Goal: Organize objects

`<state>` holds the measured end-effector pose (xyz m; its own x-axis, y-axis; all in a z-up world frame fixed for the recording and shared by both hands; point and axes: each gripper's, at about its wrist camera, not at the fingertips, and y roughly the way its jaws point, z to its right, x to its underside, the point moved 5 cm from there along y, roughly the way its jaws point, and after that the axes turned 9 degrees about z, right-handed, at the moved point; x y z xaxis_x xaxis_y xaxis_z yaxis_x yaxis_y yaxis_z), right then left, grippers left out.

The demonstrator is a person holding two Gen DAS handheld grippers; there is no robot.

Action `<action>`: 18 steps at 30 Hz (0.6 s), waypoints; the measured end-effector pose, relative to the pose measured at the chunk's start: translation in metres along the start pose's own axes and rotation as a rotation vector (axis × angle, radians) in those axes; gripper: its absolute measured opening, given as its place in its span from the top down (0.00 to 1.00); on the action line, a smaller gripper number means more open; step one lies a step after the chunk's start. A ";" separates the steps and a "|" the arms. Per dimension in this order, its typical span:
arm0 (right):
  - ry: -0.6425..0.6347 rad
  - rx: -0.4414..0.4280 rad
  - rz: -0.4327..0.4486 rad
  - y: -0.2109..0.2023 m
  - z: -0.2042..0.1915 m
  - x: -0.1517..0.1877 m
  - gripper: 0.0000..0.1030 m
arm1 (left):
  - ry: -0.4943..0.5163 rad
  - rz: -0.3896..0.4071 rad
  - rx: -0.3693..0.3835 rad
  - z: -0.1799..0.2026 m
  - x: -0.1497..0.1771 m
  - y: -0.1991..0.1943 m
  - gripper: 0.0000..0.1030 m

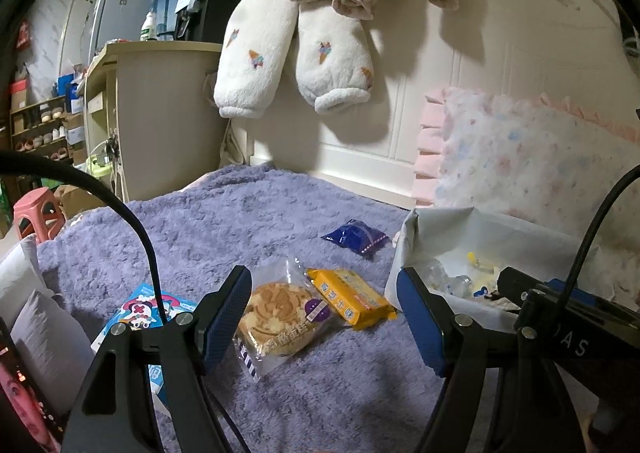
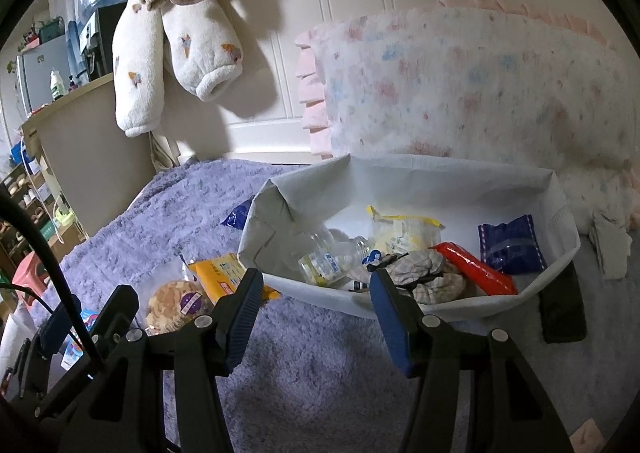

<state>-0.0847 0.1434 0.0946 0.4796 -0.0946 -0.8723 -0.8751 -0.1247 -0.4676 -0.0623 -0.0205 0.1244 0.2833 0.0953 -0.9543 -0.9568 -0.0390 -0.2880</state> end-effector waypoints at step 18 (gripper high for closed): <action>0.003 0.008 -0.032 0.006 0.000 0.006 0.47 | 0.003 -0.025 -0.007 -0.002 0.005 0.005 0.29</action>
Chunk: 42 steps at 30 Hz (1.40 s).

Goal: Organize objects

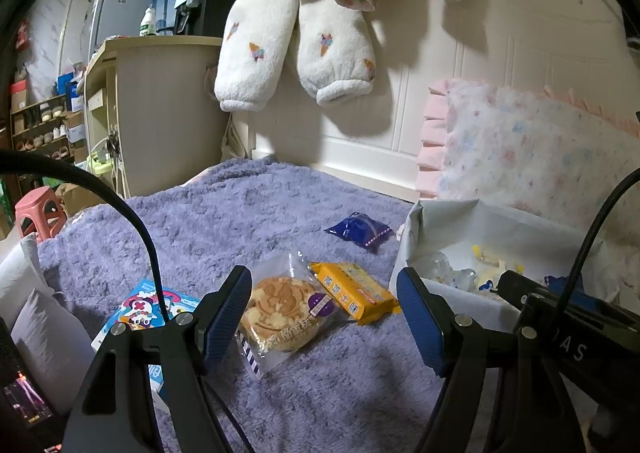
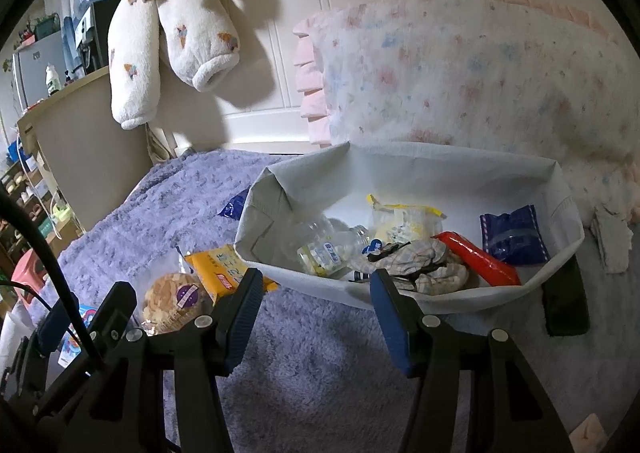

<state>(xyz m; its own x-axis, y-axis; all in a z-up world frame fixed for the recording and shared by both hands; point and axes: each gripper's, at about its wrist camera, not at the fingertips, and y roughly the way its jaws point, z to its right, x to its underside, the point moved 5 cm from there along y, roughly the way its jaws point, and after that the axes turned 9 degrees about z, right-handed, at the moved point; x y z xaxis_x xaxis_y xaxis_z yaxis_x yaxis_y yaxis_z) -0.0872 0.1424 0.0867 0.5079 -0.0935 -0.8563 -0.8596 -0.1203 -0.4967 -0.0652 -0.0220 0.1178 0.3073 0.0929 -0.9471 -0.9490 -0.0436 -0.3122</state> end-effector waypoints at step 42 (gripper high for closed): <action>0.013 0.066 -0.048 -0.002 0.000 0.010 0.47 | -0.031 -0.082 0.054 0.000 0.007 0.011 0.30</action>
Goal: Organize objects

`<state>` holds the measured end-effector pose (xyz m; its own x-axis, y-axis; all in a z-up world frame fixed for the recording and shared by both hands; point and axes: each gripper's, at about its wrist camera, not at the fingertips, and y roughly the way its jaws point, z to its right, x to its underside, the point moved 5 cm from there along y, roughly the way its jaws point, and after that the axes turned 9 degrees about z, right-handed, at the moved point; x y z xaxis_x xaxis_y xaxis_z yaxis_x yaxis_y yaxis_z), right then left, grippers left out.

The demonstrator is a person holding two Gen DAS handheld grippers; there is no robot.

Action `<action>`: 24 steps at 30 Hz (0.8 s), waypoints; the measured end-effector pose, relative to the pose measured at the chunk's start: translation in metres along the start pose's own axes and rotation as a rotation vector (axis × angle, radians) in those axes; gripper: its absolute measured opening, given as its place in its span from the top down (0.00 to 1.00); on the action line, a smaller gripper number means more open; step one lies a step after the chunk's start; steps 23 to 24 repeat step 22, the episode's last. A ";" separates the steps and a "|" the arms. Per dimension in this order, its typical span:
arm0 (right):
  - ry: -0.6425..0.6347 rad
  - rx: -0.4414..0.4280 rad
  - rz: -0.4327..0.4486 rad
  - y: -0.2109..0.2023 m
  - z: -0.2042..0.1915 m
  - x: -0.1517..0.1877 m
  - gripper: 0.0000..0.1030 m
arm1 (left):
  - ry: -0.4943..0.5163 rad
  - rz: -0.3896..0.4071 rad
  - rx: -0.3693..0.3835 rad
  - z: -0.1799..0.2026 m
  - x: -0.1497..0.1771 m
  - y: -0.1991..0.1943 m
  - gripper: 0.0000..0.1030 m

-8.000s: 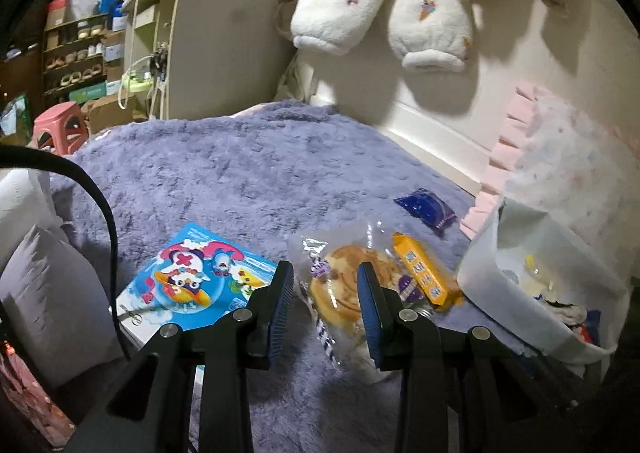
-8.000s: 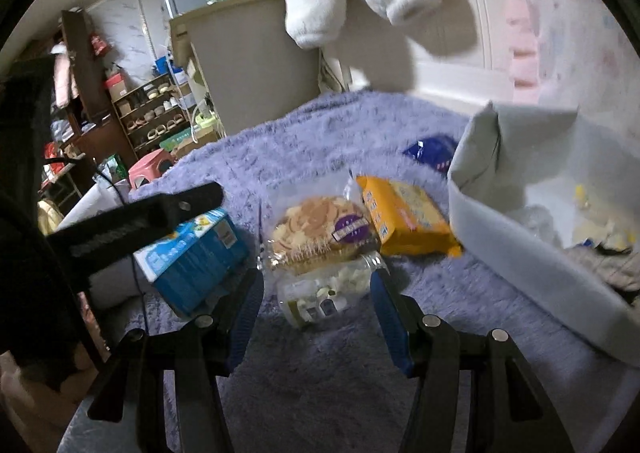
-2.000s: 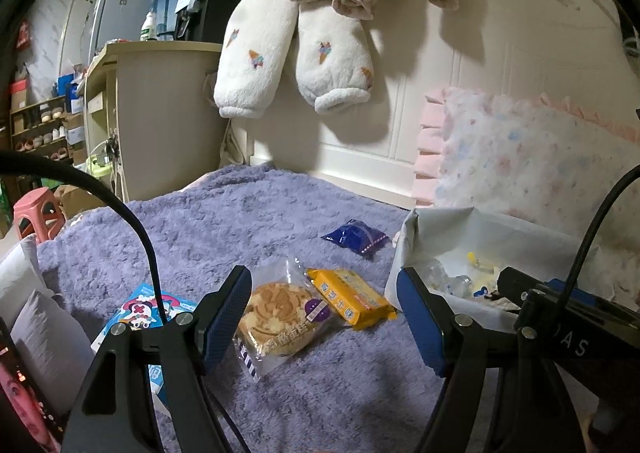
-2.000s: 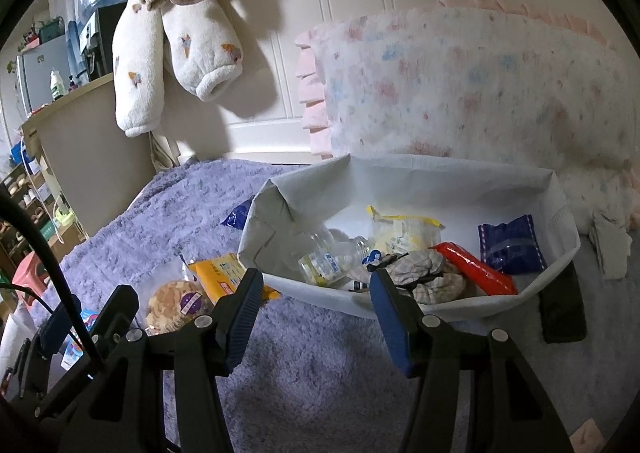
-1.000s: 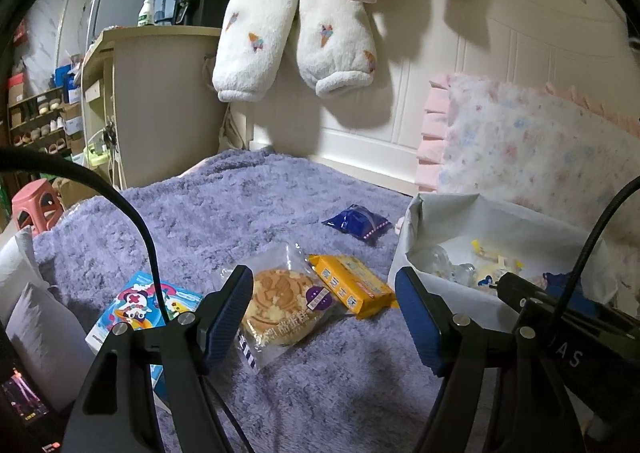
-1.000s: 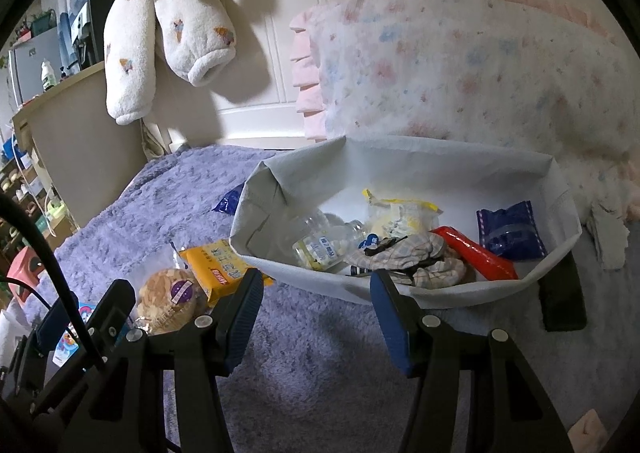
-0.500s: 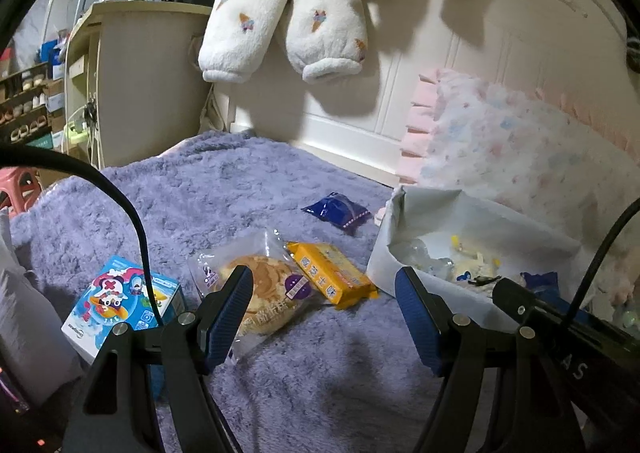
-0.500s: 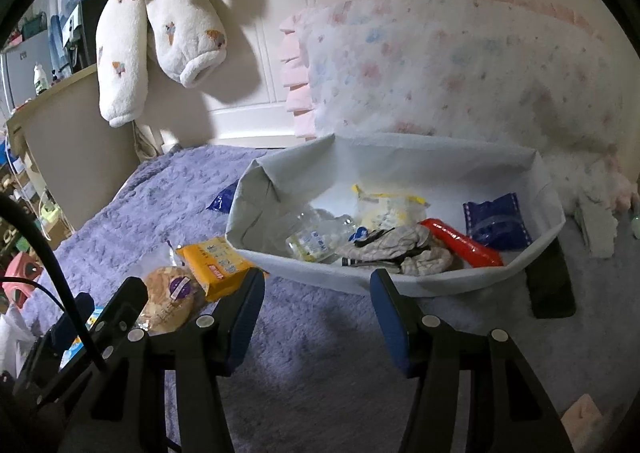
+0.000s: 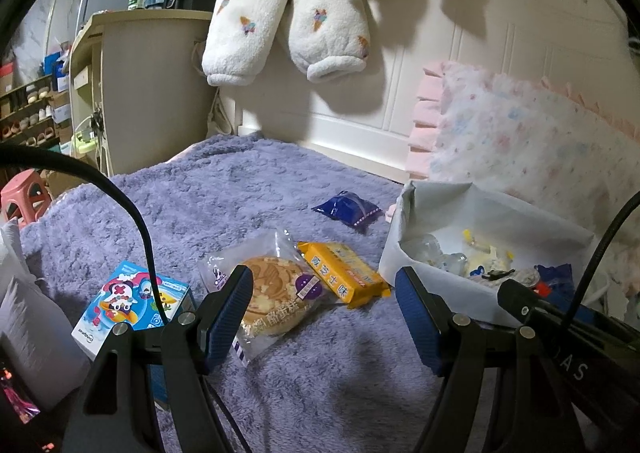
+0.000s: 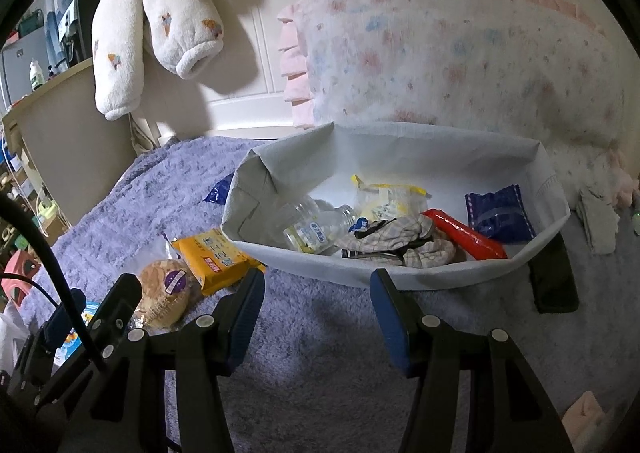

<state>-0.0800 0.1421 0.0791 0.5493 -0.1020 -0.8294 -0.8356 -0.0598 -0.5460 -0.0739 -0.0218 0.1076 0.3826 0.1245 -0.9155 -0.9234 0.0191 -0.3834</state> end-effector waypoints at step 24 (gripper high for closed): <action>-0.009 -0.035 -0.052 0.009 -0.006 0.008 0.47 | 0.017 -0.031 -0.073 -0.006 0.005 0.003 0.30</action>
